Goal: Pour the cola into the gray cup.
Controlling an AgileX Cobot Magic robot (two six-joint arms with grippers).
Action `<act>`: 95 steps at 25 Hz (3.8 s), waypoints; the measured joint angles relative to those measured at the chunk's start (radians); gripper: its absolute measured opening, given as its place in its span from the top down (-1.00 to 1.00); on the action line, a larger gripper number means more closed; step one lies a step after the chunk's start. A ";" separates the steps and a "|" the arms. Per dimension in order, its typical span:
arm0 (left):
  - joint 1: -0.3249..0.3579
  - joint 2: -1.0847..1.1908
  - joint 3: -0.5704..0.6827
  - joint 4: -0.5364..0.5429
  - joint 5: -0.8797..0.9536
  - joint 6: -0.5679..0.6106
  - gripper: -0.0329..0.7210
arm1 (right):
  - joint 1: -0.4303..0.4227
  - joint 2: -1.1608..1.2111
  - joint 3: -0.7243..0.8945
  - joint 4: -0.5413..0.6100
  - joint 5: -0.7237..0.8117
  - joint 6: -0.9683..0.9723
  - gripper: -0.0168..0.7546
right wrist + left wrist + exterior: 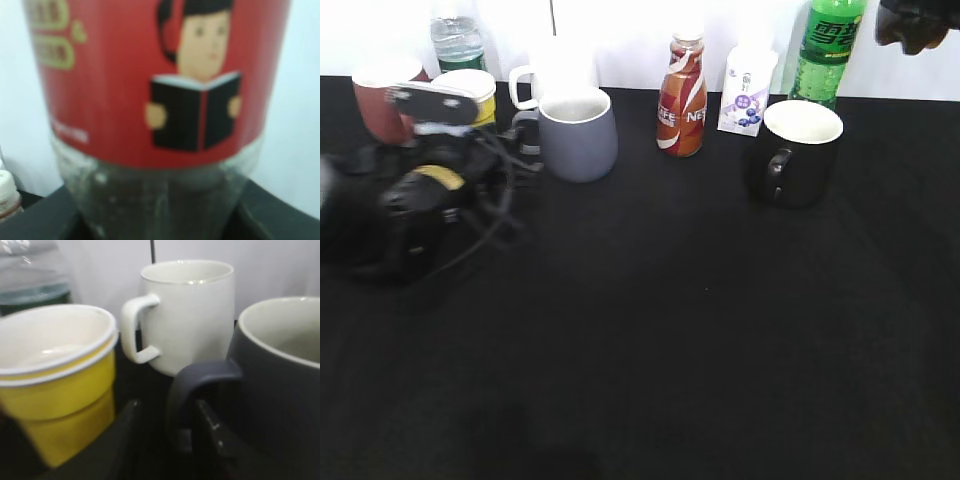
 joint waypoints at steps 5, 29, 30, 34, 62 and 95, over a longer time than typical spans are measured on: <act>-0.004 -0.265 0.263 0.002 0.009 0.000 0.21 | -0.070 0.182 -0.001 0.114 -0.164 -0.074 -0.04; -0.004 -0.742 0.210 0.042 0.762 -0.002 -0.03 | -0.139 -0.074 0.291 -0.114 0.130 0.043 -0.71; -0.004 -0.761 0.158 0.045 0.889 -0.003 -0.03 | -0.139 -0.154 0.276 -0.224 0.300 0.157 -0.67; -0.004 -0.799 0.071 0.227 1.373 -0.130 -0.03 | 0.016 -0.371 0.273 -0.596 0.843 0.581 -0.63; -0.005 -1.821 0.332 0.234 2.045 -0.115 -0.10 | 0.314 -1.510 0.417 0.337 1.834 -0.277 -0.59; 0.364 -2.071 0.335 0.236 2.044 -0.115 0.29 | -0.041 -1.670 0.417 0.340 1.834 -0.280 -0.58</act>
